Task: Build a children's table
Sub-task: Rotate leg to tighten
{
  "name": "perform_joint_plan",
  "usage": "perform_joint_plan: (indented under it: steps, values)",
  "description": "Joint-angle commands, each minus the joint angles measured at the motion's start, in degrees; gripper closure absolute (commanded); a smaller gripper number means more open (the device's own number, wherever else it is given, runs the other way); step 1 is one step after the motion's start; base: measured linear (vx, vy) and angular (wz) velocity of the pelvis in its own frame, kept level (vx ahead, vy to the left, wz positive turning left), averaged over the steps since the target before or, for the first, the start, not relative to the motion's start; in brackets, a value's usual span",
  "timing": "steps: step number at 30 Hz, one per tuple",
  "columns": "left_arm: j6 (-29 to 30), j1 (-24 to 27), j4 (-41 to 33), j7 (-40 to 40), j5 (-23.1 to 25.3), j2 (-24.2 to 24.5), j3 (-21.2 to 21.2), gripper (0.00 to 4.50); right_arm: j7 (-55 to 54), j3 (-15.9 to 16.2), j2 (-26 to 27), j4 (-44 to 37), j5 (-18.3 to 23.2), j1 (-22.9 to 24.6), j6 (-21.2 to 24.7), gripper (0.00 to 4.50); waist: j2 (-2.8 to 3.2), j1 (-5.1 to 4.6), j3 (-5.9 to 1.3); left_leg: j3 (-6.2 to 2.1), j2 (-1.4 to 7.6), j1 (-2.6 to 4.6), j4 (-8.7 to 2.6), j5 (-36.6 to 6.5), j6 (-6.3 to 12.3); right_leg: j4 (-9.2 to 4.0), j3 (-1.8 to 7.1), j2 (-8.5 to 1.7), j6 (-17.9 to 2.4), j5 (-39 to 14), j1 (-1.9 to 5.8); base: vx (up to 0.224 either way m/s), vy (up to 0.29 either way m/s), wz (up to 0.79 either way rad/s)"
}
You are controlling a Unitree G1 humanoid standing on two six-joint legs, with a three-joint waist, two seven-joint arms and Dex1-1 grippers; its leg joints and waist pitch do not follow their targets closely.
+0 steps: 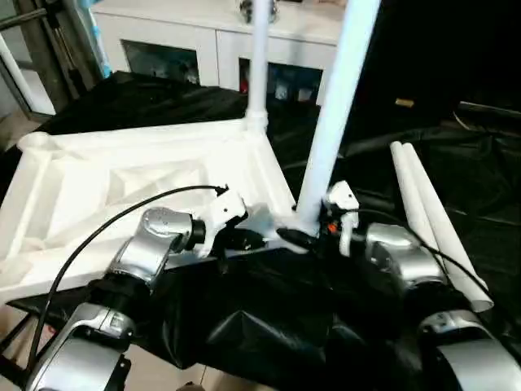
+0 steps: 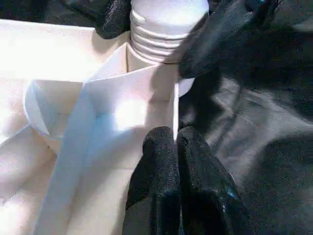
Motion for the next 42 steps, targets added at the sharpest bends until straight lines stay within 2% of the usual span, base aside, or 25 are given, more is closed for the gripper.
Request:
perform_joint_plan:
  steps: [1, 6, 8, 9, 14, 18, 20, 21, 23, 25, 27, 28, 30, 32, 33, 34, 35, 36, 37, 38, 40, 41, 42]
  values:
    - [-0.60, 0.09, -1.44, -1.87, -1.88, -0.55, -0.82, 4.50, 4.43, 2.87, 0.23, -1.84, -0.17, 0.60, 1.34, 0.78, -0.13, 0.18, -3.15, 0.34, 1.46, 0.06, -3.19, -8.08, 4.40, -3.49, 2.10, -4.12, -14.17, -4.99, 3.09, 0.000, 0.000, 0.00]
    - [1.12, 0.54, -3.00, -6.86, -3.50, 1.44, -0.95, 4.50, 9.02, 4.72, -1.36, -4.79, -0.53, 1.85, 4.09, 1.20, -0.20, 0.40, -3.19, 0.34, 1.46, 0.04, -3.17, -7.38, 4.56, -3.29, 2.06, -4.01, -14.16, -4.15, 3.11, 0.000, 0.000, 0.00]
    - [1.16, 0.65, -3.12, -6.96, -3.51, 1.44, -0.93, 4.50, 9.04, 4.76, -1.28, -4.91, -0.51, 1.92, 4.33, 1.20, -0.14, 0.46, -3.18, 0.30, 1.49, 0.07, -3.20, -7.59, 4.28, -3.37, 2.05, -4.06, -14.19, -4.47, 3.07, 0.000, 0.000, 0.00]
    - [1.09, 0.72, -3.13, -6.70, -3.41, 1.35, -0.90, 4.50, 8.89, 4.79, -1.15, -4.89, -0.50, 1.95, 4.41, 1.42, -0.18, 0.52, -3.18, 0.32, 1.44, 0.11, -3.20, -7.67, 4.07, -3.40, 2.07, -4.08, -14.14, -4.82, 3.08, 0.000, 0.000, 0.00]
    - [0.33, -0.05, -1.44, -1.56, -2.44, -0.57, 0.12, 4.50, 3.78, 3.43, 0.73, -3.36, -0.87, 1.73, 3.89, 1.71, -0.25, 0.62, -3.10, 0.28, 1.40, 0.17, -3.31, -8.16, 3.27, -3.59, 2.14, -4.20, -13.60, -6.34, 3.00, 0.000, 0.000, 0.00]
    - [1.26, -1.76, 0.56, 5.20, -1.83, -3.55, 1.68, 4.50, -9.45, 0.99, 3.87, 0.75, -2.67, 0.53, 2.70, 1.75, -0.29, 0.25, -3.01, 0.14, 1.21, 0.25, -3.48, -8.97, 2.05, -3.90, 2.30, -4.31, -12.60, -9.04, 2.89, 0.000, 0.000, 0.00]
    - [1.21, -2.65, 1.48, 8.38, -1.40, -5.02, 2.25, 4.50, -16.78, 0.00, 5.13, 3.45, -3.81, -0.56, 2.28, 1.76, -0.33, -0.22, -2.96, 0.02, 1.09, 0.25, -3.62, -9.77, 0.95, -4.16, 2.31, -4.29, -11.81, -11.72, 2.84, 0.000, 0.000, 0.00]
    - [1.28, -2.99, 1.78, 9.63, -1.34, -5.63, 2.49, 4.50, -19.17, -0.34, 5.61, 4.33, -4.02, -0.92, 2.43, 1.76, -0.31, -0.41, -3.02, -0.01, 1.04, 0.24, -3.59, -9.87, 1.00, -4.22, 2.32, -4.27, -11.59, -12.05, 2.91, 0.000, 0.000, 0.00]
    - [1.99, -4.46, 3.05, 14.82, -1.35, -8.35, 3.56, 4.50, -27.92, -1.69, 7.68, 7.65, -4.43, -2.36, 3.65, 1.77, -0.09, -0.62, -2.92, 0.06, 0.98, 0.37, -3.59, -10.44, 0.57, -4.39, 2.39, -4.20, -11.29, -13.13, 2.66, 0.000, 0.000, 0.00]
    - [2.58, -5.66, 4.14, 19.21, -0.66, -10.64, 3.84, 4.50, -35.91, -3.48, 9.88, 10.87, -3.81, -4.14, 5.82, 1.77, -0.11, -0.71, -2.96, -0.01, 0.99, 0.41, -3.70, -10.27, 0.06, -4.42, 2.39, -4.21, -11.06, -13.53, 2.65, 0.000, 0.000, 0.00]
    - [2.45, -5.73, 4.11, 19.84, -0.14, -11.24, 3.48, 4.50, -36.99, -4.24, 10.93, 11.54, -3.23, -4.59, 5.57, 1.77, -0.02, -0.60, -3.09, 0.02, 0.96, 0.24, -3.56, -9.76, 0.46, -4.30, 2.43, -4.20, -11.19, -11.46, 2.82, 0.000, 0.000, 0.00]
    - [2.39, -5.81, 4.27, 20.90, 0.14, -12.16, 3.21, 4.50, -37.12, -4.15, 12.07, 12.03, -3.54, -4.94, 4.31, 1.77, 0.00, -0.48, -3.27, 0.08, 0.99, 0.08, -3.42, -8.62, 1.25, -3.92, 2.41, -4.11, -11.62, -7.75, 2.95, 0.000, 0.000, 0.00]
    - [2.40, -5.80, 4.27, 21.00, 0.15, -12.36, 3.13, 4.50, -37.03, -4.09, 12.31, 12.10, -3.61, -5.01, 4.05, 1.77, -0.07, -0.54, -3.19, 0.09, 0.92, -0.03, -3.44, -8.43, 1.82, -3.88, 2.28, -4.03, -11.85, -6.76, 3.01, 0.000, 0.000, 0.00]
    - [2.35, -5.04, 3.33, 19.82, 0.50, -12.96, 2.15, 4.50, -35.84, -4.51, 13.85, 12.75, -3.18, -5.90, 2.88, 1.08, -0.06, -0.59, -3.07, 0.11, 0.93, 0.00, -3.50, -9.24, 1.94, -4.07, 2.30, -4.10, -11.86, -7.88, 2.97, 0.000, 0.000, 0.00]
    - [2.22, -4.74, 3.00, 19.16, 0.55, -12.78, 1.86, 4.50, -35.26, -4.72, 13.93, 12.92, -2.90, -6.20, 2.75, 1.06, -0.04, -0.61, -3.03, 0.07, 0.98, 0.08, -3.57, -10.22, 1.82, -4.24, 2.31, -4.22, -11.67, -9.86, 2.90, 0.000, 0.000, 0.00]
    - [2.13, -4.57, 2.83, 18.77, 0.54, -12.65, 1.69, 4.50, -34.90, -4.83, 13.93, 13.06, -2.74, -6.39, 2.66, 0.99, 0.00, -0.61, -3.05, 0.07, 0.99, 0.07, -3.57, -10.35, 1.76, -4.27, 2.32, -4.23, -11.63, -10.24, 2.91, 0.000, 0.000, 0.00]
    - [2.19, -4.40, 2.69, 18.44, 0.42, -12.40, 1.56, 4.50, -34.16, -4.80, 13.76, 13.06, -2.63, -6.54, 2.61, 0.86, -0.29, -0.68, -3.01, 0.09, 0.98, 0.00, -3.59, -10.53, 1.81, -4.32, 2.32, -4.17, -11.48, -10.56, 2.93, 0.000, 0.000, 0.00]
    - [1.93, -4.18, 2.49, 17.95, 0.33, -12.04, 1.42, 4.50, -33.53, -4.72, 13.43, 12.92, -2.61, -6.59, 2.42, 0.73, -0.16, -0.62, -2.98, 0.05, 1.02, 0.03, -3.61, -10.54, 1.88, -4.34, 2.36, -4.23, -11.28, -11.05, 2.90, 0.000, 0.000, 0.00]
    - [1.78, -3.74, 1.89, 16.78, -0.08, -11.35, 1.29, 4.50, -32.57, -4.72, 12.59, 12.74, -2.80, -6.67, 1.87, 0.65, -0.29, -0.60, -3.02, 0.04, 1.05, 0.03, -3.61, -10.38, 1.94, -4.31, 2.36, -4.26, -11.26, -10.93, 2.92, 0.000, 0.000, 0.00]
    - [1.87, -3.59, 1.64, 16.39, -0.24, -11.10, 1.28, 4.50, -32.13, -4.69, 12.25, 12.64, -2.88, -6.67, 1.67, 0.60, -0.17, -0.57, -3.08, 0.00, 1.13, 0.03, -3.60, -9.95, 2.09, -4.13, 2.35, -4.25, -11.45, -10.03, 2.94, 0.000, 0.000, 0.00]
    - [1.80, -2.63, 0.14, 13.55, -1.26, -9.54, 1.21, 4.50, -27.66, -3.40, 9.69, 11.49, -3.76, -6.21, -0.29, 0.52, -0.31, -0.70, -3.18, 0.02, 1.14, -0.24, -3.49, -8.98, 2.58, -3.89, 2.28, -4.24, -11.94, -7.82, 3.15, 0.000, 0.000, 0.00]
    - [1.83, -2.43, -0.13, 12.94, -1.41, -9.22, 1.18, 4.50, -26.27, -3.01, 9.13, 11.25, -4.07, -6.07, -0.87, 0.28, -0.27, -0.64, -3.23, 0.02, 1.15, -0.26, -3.41, -8.52, 2.81, -3.76, 2.27, -4.26, -12.20, -6.87, 3.20, 0.000, 0.000, 0.00]
    - [1.80, -2.22, -0.38, 12.26, -1.52, -8.84, 1.12, 4.50, -24.76, -2.61, 8.51, 10.84, -4.29, -5.86, -1.22, 0.28, -0.26, -0.59, -3.37, 0.16, 1.10, -0.16, -3.20, -6.89, 3.75, -3.41, 2.31, -4.16, -13.26, -3.48, 3.21, 0.000, 0.000, 0.00]
